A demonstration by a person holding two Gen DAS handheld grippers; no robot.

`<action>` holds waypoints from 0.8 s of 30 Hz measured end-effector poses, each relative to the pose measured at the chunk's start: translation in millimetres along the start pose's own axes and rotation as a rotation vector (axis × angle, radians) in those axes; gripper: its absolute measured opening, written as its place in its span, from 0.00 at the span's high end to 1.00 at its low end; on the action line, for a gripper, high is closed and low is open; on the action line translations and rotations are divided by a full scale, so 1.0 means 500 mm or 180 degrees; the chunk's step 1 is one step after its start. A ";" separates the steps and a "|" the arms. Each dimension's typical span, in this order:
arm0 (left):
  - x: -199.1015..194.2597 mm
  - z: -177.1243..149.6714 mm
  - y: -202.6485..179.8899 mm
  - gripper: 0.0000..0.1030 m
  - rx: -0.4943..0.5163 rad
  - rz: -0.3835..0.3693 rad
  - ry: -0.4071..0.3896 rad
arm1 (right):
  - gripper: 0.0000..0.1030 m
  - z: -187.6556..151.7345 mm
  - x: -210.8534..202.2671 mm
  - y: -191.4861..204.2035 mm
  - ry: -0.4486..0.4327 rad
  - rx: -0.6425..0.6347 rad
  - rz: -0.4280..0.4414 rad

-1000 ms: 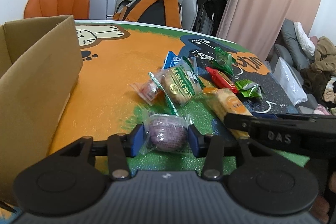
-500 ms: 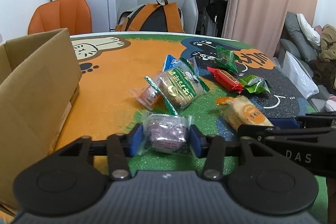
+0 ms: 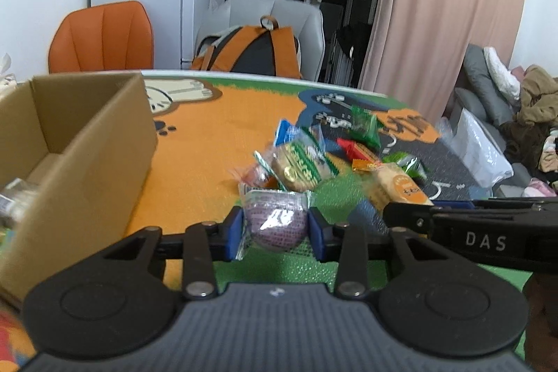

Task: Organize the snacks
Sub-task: 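Carry both snacks over the cardboard box and open both tools to drop them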

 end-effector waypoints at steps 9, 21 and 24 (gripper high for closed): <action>-0.092 0.036 0.020 0.63 -0.0069 -0.0015 -0.0269 | 0.64 0.029 -0.054 0.056 -0.0230 -0.0022 0.0135; -0.194 0.074 0.069 0.63 -0.0154 0.0059 -0.0555 | 0.64 0.063 -0.107 0.137 -0.0462 -0.0136 0.0270; -0.212 0.081 0.086 0.63 -0.0174 0.0085 -0.0602 | 0.64 0.069 -0.114 0.158 -0.0499 -0.0158 0.0304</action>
Point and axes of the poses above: each gripper's, at about its wrist camera, not at the fingertips, and x roughly the way its jaws point, y to its left, z to its top, the point moved 6 cm from there along x, roughly the way its jaws point, and after that the axes turned 4 degrees about -z, right-handed, at the moved point
